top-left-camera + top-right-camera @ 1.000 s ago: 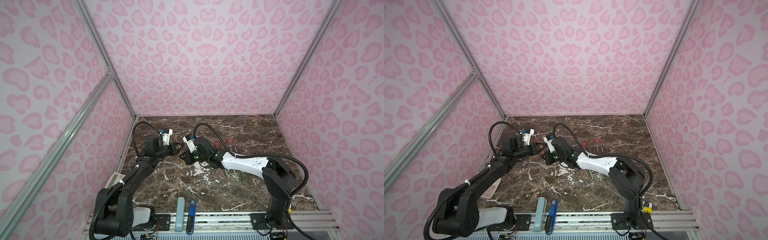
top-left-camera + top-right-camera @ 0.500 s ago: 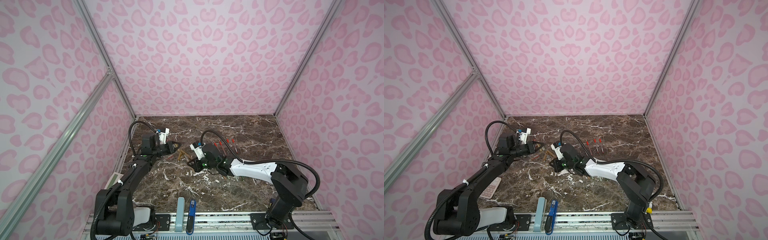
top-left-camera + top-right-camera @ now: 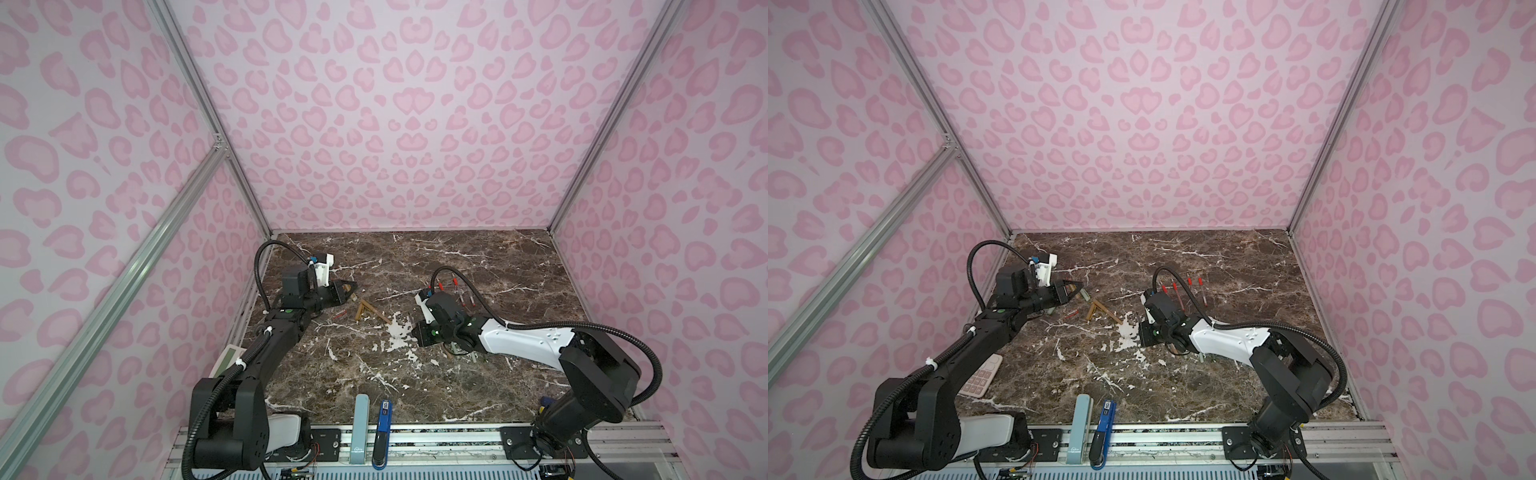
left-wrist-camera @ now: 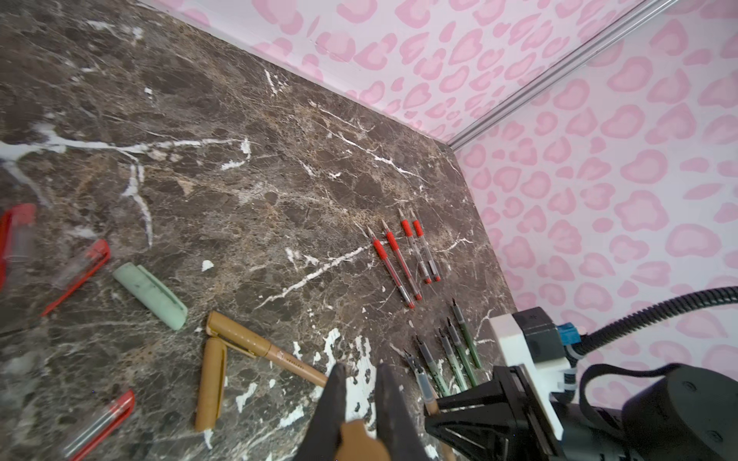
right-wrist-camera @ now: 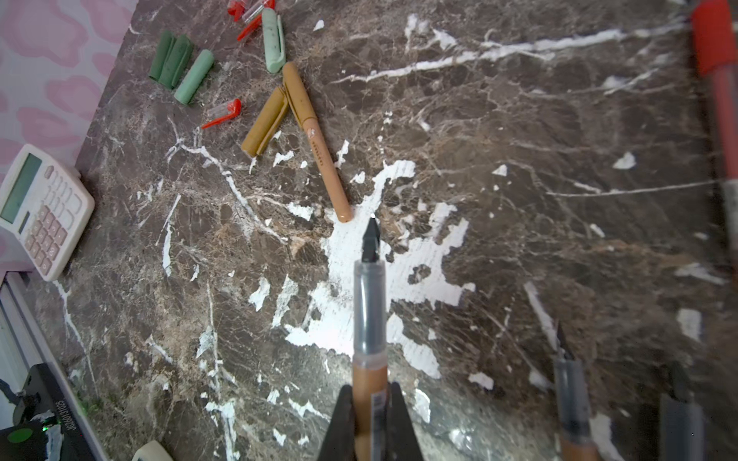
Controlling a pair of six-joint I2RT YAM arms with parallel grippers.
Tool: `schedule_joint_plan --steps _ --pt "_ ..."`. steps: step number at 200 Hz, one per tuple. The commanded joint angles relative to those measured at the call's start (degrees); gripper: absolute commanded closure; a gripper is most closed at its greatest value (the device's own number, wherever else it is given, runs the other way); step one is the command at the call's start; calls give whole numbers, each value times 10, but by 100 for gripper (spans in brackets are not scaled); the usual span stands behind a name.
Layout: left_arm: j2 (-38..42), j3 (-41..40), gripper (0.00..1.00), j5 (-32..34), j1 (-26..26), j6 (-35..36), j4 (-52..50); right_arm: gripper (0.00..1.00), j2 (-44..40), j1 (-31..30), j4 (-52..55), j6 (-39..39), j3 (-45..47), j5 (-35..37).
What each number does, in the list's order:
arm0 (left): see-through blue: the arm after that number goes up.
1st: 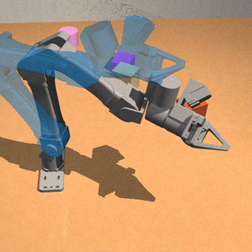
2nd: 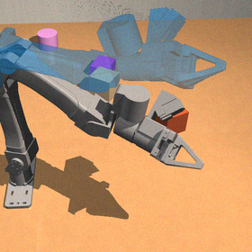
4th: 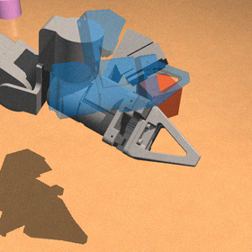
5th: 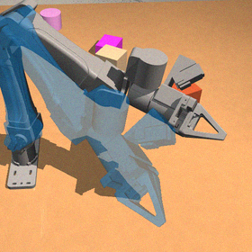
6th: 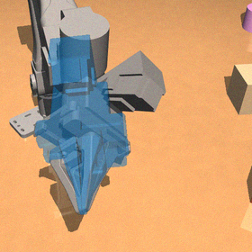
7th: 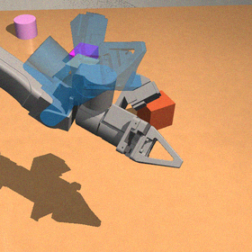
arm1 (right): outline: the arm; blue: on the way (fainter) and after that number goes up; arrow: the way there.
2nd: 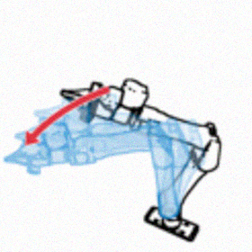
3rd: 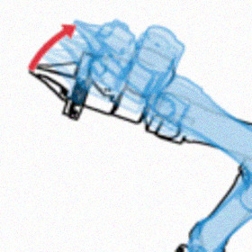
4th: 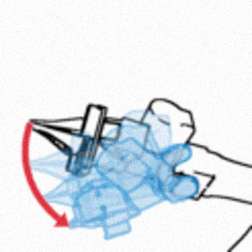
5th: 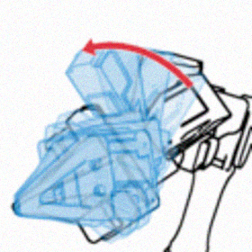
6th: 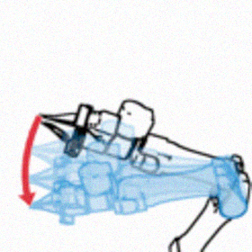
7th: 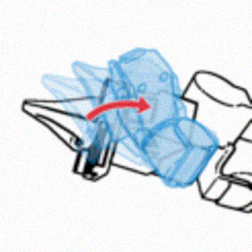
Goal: Remove pen caps from pens
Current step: Place the pen at the center of the table.
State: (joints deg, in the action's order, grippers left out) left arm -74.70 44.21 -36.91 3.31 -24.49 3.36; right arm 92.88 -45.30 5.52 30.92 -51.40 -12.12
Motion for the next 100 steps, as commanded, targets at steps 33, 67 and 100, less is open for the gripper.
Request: schedule_joint_plan --steps 33,67,100 --pt "-19 -33 96 98 7 35 -4 100 38 6 52 11 -17 40" --pt "-35 -46 95 110 47 46 -7 97 49 5 58 14 -19 56" --pt "-85 -41 94 109 65 6 -5 86 62 5 78 19 -25 82"
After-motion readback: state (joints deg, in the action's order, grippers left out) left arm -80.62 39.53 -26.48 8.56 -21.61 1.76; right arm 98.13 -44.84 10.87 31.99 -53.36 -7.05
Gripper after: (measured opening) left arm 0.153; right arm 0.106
